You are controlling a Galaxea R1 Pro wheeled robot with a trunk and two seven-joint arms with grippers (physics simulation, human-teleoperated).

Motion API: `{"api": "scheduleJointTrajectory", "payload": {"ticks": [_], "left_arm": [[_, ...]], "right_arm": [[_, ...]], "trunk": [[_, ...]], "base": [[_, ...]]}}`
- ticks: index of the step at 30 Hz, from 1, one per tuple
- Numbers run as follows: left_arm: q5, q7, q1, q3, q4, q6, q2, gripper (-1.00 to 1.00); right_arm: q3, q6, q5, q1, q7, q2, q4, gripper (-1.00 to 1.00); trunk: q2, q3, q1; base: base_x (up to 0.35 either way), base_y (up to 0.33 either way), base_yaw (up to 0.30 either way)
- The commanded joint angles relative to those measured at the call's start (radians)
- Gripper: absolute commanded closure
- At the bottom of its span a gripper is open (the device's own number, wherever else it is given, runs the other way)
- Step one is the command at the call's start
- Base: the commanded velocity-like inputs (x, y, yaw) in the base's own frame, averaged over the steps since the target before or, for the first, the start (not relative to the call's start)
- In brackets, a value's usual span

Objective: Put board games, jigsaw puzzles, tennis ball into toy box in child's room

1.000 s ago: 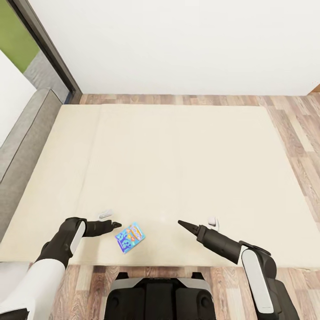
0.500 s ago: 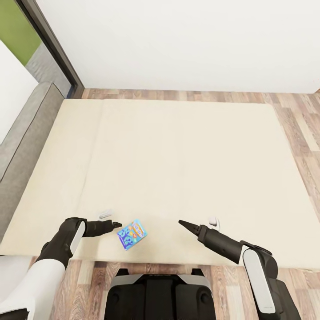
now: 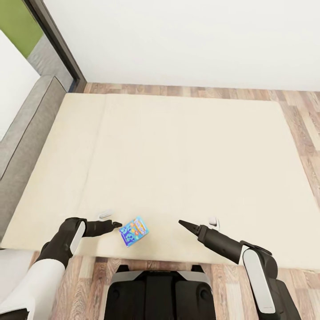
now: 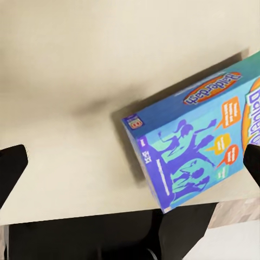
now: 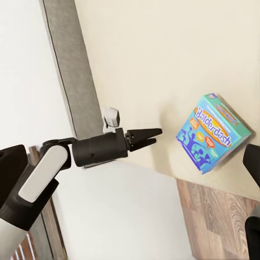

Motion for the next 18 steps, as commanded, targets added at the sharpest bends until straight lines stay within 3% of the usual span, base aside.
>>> {"api": "scheduleJointTrajectory", "payload": {"ticks": [1, 9, 18], "left_arm": [[0.007, 0.001, 0.0, 0.002, -0.001, 0.008, 0.0, -1.0], [0.007, -0.003, 0.0, 0.002, -0.001, 0.008, 0.0, -1.0], [0.006, -0.096, 0.0, -0.003, -0.003, 0.009, 0.001, -1.0]], "right_arm": [[-0.002, 0.005, 0.005, -0.001, 0.007, 0.001, 0.0, -1.0], [-0.006, 0.005, 0.005, -0.001, 0.006, -0.001, 0.0, -1.0], [-0.007, 0.005, 0.005, -0.001, 0.005, -0.001, -0.001, -1.0]], "trunk": [[-0.002, -0.003, 0.0], [-0.002, -0.016, 0.0], [-0.002, -0.024, 0.0]], "base": [[0.0, 0.0, 0.068], [0.0, 0.0, 0.068], [-0.036, -0.002, 0.041]]}}
